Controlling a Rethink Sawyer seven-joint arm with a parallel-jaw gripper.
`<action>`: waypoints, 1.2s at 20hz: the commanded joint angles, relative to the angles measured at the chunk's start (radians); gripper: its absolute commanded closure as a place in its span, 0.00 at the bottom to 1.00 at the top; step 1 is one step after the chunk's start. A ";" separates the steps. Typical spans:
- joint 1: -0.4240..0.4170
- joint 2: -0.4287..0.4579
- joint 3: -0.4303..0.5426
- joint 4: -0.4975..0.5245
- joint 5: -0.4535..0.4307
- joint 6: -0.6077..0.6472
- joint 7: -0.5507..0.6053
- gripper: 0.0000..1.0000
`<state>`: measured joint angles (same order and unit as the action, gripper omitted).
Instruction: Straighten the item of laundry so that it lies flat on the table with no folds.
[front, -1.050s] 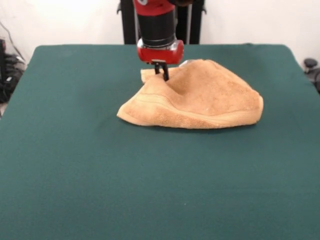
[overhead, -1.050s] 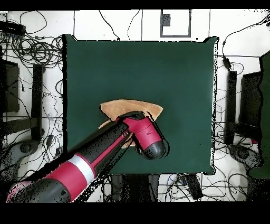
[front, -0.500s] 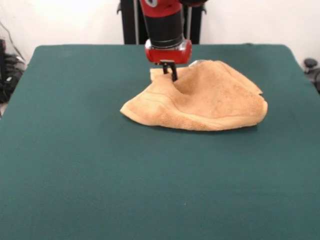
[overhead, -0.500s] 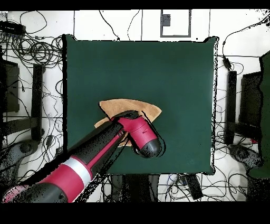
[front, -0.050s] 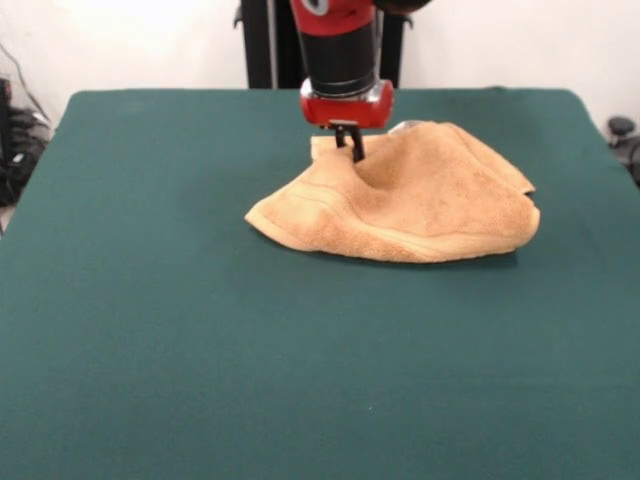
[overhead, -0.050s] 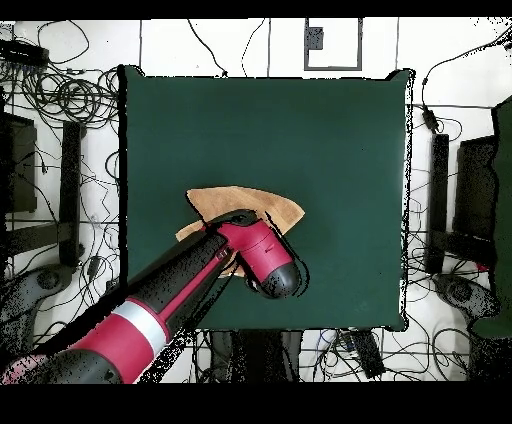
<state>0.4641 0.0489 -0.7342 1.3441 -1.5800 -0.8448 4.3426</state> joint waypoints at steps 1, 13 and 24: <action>0.018 0.076 0.269 0.012 0.062 -0.094 0.385 1.00; 0.060 0.065 0.225 -0.008 0.180 0.279 -0.016 1.00; 0.064 0.067 0.218 -0.014 0.173 0.339 -0.124 1.00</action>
<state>0.5282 0.0449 -0.7331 1.3869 -1.5342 -0.6894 4.3767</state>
